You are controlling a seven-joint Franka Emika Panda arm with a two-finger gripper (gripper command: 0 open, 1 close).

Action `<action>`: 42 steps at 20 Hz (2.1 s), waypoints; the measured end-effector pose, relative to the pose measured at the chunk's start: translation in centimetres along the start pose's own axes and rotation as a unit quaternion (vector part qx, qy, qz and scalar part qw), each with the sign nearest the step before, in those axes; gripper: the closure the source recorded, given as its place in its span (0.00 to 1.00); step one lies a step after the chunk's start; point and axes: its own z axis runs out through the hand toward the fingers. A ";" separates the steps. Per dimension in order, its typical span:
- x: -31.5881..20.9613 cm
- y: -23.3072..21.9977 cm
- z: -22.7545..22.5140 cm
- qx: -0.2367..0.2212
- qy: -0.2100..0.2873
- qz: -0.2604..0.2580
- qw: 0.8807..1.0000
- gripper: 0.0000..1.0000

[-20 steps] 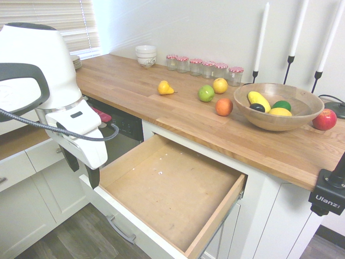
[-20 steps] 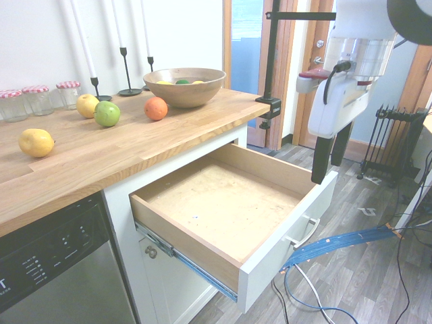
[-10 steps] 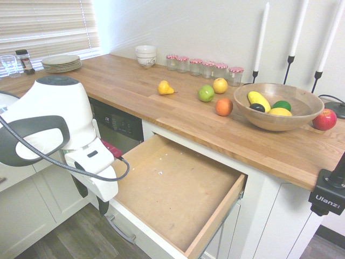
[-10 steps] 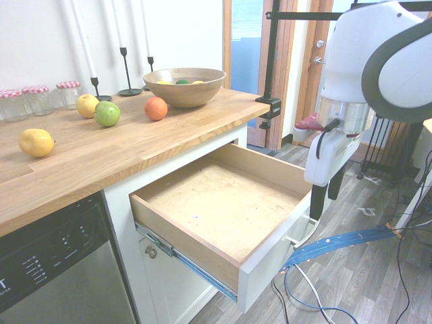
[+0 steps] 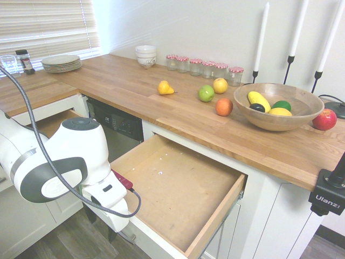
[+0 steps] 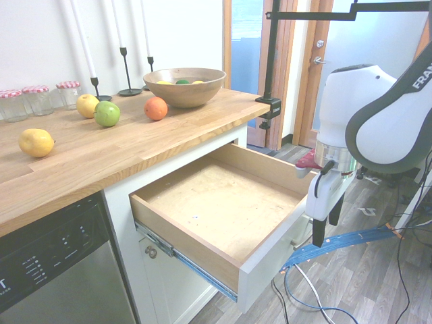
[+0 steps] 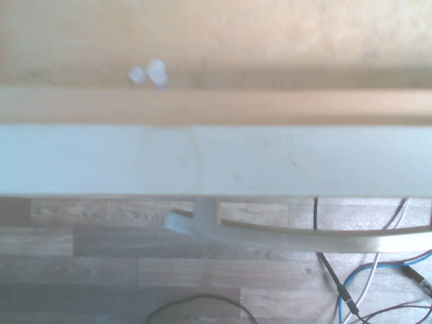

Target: Close the drawer

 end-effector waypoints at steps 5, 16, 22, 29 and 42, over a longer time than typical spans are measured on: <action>0.2 0.7 2.8 -0.007 -0.007 -0.001 1.000 0.00; 0.9 0.9 5.9 0.039 0.040 -0.029 0.998 0.00; 0.5 0.5 6.3 0.053 0.045 -0.050 0.996 1.00; 0.7 0.7 6.3 0.054 0.046 -0.046 0.996 1.00; 0.8 0.9 6.2 0.055 0.048 -0.043 0.996 1.00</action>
